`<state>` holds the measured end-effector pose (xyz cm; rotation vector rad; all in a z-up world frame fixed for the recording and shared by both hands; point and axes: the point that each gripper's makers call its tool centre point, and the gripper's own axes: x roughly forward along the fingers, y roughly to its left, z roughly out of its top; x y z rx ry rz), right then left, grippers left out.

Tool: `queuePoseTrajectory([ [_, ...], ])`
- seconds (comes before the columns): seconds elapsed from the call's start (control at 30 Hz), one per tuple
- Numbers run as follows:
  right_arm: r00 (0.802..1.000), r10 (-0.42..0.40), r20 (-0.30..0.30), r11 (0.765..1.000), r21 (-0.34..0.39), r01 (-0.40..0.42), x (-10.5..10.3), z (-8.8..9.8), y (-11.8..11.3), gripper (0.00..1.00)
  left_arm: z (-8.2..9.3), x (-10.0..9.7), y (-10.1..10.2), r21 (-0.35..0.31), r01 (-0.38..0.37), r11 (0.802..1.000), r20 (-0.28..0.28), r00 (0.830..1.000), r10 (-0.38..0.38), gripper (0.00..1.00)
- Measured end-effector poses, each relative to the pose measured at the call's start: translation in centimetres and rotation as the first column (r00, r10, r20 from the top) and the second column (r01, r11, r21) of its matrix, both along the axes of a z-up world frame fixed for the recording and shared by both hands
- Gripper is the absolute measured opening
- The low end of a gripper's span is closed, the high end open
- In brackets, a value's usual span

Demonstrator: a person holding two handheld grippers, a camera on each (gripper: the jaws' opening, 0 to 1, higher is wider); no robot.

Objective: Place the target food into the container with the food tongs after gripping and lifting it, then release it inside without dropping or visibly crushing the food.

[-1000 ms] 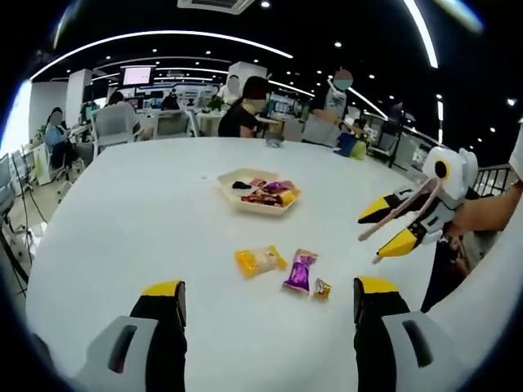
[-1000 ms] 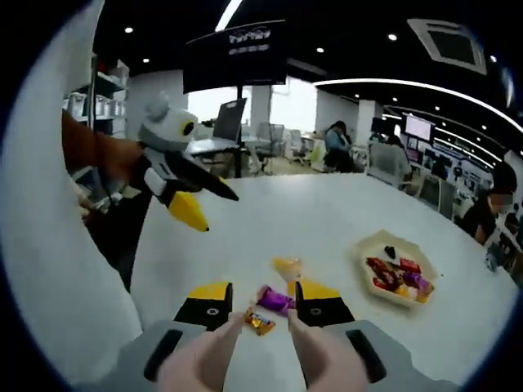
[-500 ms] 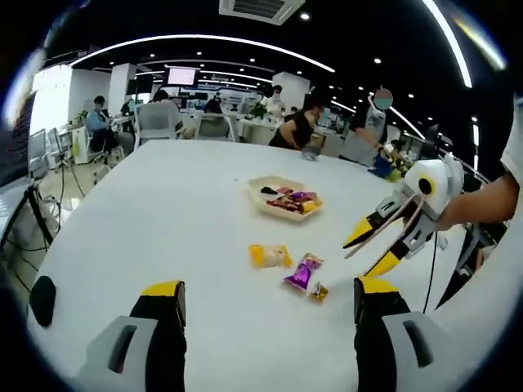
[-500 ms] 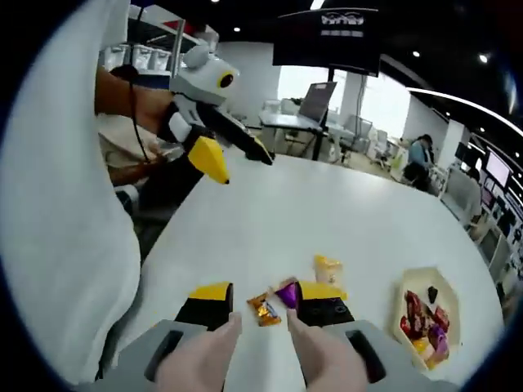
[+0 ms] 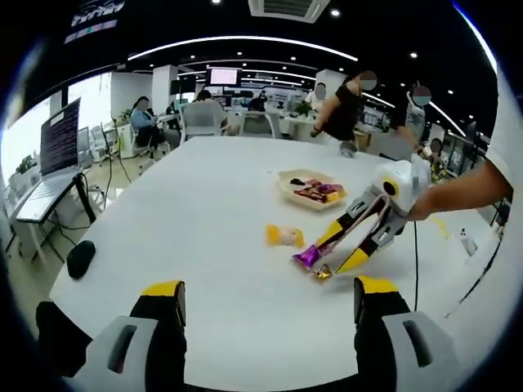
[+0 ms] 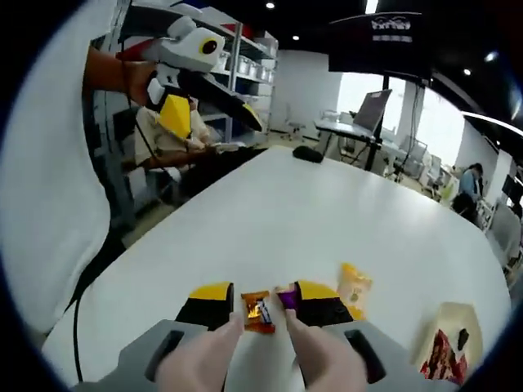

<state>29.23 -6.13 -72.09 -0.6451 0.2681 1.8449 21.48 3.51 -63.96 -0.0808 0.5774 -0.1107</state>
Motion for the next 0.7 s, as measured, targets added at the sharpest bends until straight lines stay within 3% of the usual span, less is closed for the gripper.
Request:
queuePoseTrajectory([
  [0.23,0.997,0.078,0.024,0.997,-0.024,-0.077,-0.8,-0.9,0.3,0.28,-0.3,0.2,-1.3,0.007,-0.006,1.0,-0.011,1.0,0.006,0.84],
  [0.7,0.992,0.119,-0.039,0.993,-0.007,-0.12,-0.9,-1.5,0.7,0.26,-0.7,1.6,-1.9,0.004,0.003,1.0,-0.033,0.999,-0.002,0.84],
])
